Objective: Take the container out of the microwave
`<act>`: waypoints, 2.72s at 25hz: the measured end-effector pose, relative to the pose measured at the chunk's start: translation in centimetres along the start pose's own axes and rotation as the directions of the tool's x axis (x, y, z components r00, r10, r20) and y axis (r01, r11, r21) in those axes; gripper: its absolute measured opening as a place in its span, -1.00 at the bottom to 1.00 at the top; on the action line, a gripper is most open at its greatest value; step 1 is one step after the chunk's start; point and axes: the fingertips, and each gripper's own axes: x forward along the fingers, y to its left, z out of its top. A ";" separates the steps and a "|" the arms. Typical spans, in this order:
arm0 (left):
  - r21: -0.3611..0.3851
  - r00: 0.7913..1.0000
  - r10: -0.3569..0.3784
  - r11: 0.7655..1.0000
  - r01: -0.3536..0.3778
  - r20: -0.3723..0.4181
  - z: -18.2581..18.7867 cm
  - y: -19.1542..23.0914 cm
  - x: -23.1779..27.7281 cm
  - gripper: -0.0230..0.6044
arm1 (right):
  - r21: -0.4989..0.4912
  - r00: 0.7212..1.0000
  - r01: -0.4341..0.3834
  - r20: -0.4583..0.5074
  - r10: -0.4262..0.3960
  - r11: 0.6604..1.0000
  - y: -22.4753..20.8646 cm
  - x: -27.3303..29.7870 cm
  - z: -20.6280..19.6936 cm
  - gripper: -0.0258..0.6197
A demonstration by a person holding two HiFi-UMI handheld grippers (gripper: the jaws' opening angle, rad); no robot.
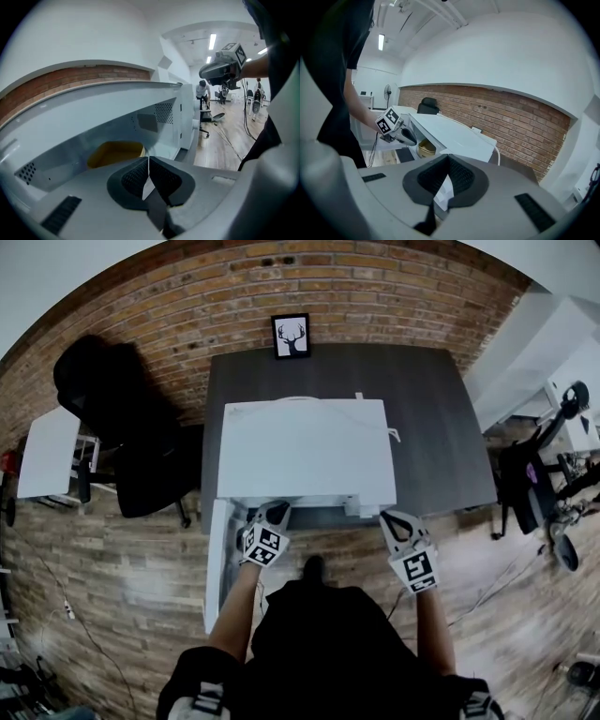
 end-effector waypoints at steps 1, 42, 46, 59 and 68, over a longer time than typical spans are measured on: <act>0.011 1.000 0.001 1.000 -0.001 -0.012 -0.3 0.2 0.3 -0.92 | 0.000 1.000 0.004 -0.001 -0.004 1.000 -0.1 0.1 0.0 -0.92; 0.153 0.992 -0.053 0.986 0.071 -0.118 -2.3 1.3 4.1 -0.85 | 0.040 1.000 0.029 0.001 -0.030 0.999 -0.4 0.0 -0.2 -0.92; 0.149 0.992 -0.051 0.986 0.068 -0.114 -2.3 1.0 3.6 -0.86 | 0.037 1.000 0.025 0.001 -0.025 0.999 0.1 -0.3 -0.3 -0.92; 0.150 0.992 -0.057 0.986 0.074 -0.115 -2.3 -0.9 2.0 -0.86 | 0.042 1.000 0.011 0.011 -0.012 0.999 1.1 -1.6 -0.6 -0.92; 0.134 0.993 -0.052 0.989 0.066 -0.107 -1.9 -2.4 0.4 -0.87 | 0.042 1.000 -0.015 0.026 0.014 0.999 2.0 -3.0 -0.7 -0.92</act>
